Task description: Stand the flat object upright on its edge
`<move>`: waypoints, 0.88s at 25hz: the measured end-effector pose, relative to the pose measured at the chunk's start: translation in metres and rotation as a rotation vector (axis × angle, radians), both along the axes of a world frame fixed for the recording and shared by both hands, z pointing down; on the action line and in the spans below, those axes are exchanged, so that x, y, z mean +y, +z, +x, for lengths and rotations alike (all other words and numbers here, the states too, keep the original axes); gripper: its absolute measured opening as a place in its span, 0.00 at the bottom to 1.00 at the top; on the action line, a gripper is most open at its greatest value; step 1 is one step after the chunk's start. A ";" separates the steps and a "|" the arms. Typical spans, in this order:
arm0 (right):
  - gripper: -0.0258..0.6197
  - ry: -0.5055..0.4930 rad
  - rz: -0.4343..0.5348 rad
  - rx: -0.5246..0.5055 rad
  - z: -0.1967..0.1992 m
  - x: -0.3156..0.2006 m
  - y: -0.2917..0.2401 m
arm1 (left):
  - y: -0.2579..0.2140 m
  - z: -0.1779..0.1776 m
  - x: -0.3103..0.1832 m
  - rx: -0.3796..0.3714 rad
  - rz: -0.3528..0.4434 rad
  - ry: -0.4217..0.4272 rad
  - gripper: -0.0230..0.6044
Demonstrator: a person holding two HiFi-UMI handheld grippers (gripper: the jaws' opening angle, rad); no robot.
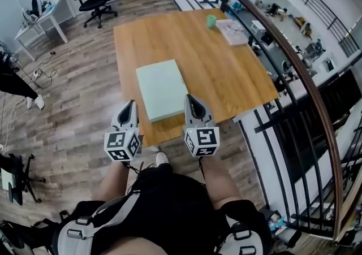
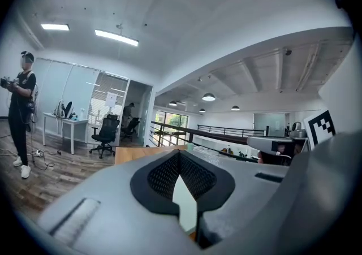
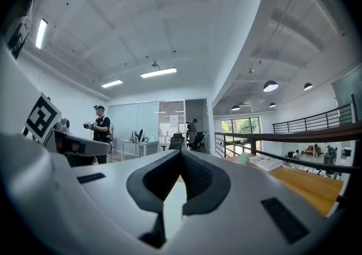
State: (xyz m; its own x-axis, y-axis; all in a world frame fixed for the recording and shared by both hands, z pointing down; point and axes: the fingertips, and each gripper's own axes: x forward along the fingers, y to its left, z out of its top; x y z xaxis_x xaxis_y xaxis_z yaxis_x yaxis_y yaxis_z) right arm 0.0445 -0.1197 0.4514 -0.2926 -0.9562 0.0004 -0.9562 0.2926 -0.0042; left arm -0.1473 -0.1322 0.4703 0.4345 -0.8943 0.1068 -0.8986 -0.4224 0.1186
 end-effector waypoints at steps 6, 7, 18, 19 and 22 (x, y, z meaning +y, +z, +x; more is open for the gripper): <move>0.05 0.001 -0.008 0.040 -0.008 -0.060 0.002 | 0.002 -0.010 -0.060 0.014 -0.018 0.002 0.04; 0.04 0.001 -0.014 0.042 -0.008 -0.068 0.003 | 0.002 -0.011 -0.067 0.016 -0.020 0.001 0.04; 0.04 -0.028 -0.066 0.024 0.007 -0.130 0.026 | 0.021 -0.021 -0.110 0.005 -0.077 -0.075 0.04; 0.04 -0.034 -0.070 0.020 0.010 -0.137 0.027 | 0.021 -0.021 -0.113 0.009 -0.080 -0.087 0.04; 0.04 -0.063 -0.073 0.018 0.015 -0.155 0.029 | 0.018 -0.020 -0.123 0.013 -0.071 -0.129 0.04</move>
State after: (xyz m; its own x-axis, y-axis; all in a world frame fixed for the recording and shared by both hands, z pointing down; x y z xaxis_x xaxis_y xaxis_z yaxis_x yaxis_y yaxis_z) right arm 0.0594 -0.2751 0.4802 -0.3519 -0.9330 0.0757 -0.9359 0.3522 -0.0106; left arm -0.1674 -0.2555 0.4879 0.3179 -0.9334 0.1665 -0.9432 -0.2934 0.1561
